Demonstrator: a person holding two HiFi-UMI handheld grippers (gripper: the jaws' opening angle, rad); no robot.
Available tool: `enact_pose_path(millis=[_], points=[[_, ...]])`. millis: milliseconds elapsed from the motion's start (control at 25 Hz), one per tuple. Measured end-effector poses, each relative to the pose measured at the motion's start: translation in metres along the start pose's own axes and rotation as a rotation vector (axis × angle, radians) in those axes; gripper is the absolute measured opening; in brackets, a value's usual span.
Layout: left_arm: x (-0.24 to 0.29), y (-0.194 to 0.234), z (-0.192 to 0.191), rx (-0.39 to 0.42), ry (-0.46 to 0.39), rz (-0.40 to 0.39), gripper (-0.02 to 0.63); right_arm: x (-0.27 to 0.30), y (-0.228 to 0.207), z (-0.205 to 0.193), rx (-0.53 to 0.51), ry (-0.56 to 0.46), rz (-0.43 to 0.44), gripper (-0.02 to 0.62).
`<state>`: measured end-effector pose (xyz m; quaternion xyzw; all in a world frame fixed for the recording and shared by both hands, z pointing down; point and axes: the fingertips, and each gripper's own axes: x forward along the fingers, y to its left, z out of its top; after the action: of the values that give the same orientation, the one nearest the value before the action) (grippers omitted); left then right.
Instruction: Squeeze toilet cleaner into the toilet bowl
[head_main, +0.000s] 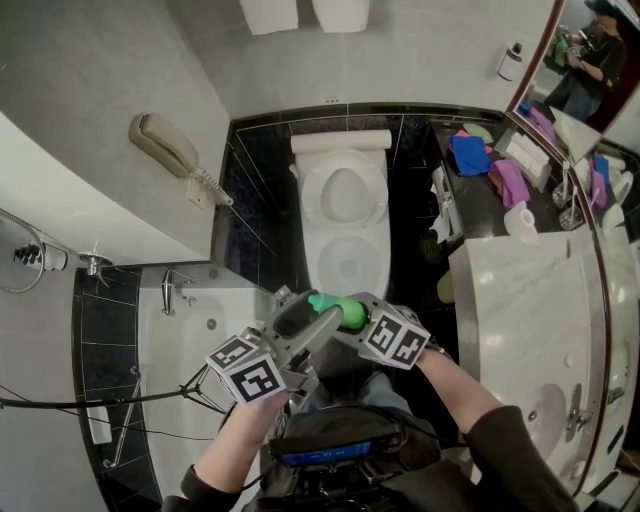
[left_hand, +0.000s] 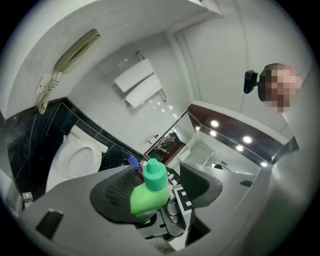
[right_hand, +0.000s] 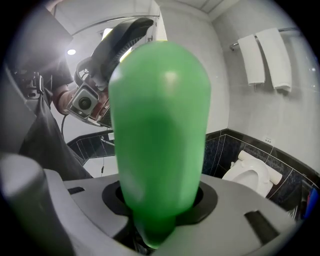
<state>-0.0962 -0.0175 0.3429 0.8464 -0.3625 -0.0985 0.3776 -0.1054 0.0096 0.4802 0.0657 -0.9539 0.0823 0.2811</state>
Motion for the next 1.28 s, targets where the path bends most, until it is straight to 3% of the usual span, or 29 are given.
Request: enact_pose_path(millis=[120,320,520,840,920,1000,1160,1280], points=[[0.002,-0.001,0.003,0.012,-0.028,0.013,0.12,-0.002,0.001,0.0,0.003,-0.005,0.005,0.183],[0.001,-0.006,0.002,0.064,-0.019,-0.058,0.121,-0.006,0.009,0.003,0.005,-0.022,0.069,0.183],[-0.001,-0.013,0.001,0.186,-0.004,-0.168,0.121,-0.009,0.026,0.009,0.031,-0.059,0.194,0.183],[-0.016,-0.037,-0.004,0.549,0.06,-0.518,0.121,-0.015,0.054,0.016,0.002,-0.106,0.387,0.183],[-0.02,-0.044,-0.005,0.594,0.076,-0.592,0.121,-0.018,0.063,0.02,0.003,-0.109,0.426,0.183],[-0.022,-0.059,-0.004,0.581,0.106,-0.647,0.121,-0.019,0.07,0.024,0.007,-0.115,0.455,0.183],[-0.022,-0.058,-0.006,0.615,0.113,-0.671,0.121,-0.016,0.067,0.018,0.004,-0.127,0.444,0.183],[-0.017,-0.054,-0.005,0.585,0.107,-0.607,0.147,-0.013,0.057,0.015,0.009,-0.122,0.385,0.183]])
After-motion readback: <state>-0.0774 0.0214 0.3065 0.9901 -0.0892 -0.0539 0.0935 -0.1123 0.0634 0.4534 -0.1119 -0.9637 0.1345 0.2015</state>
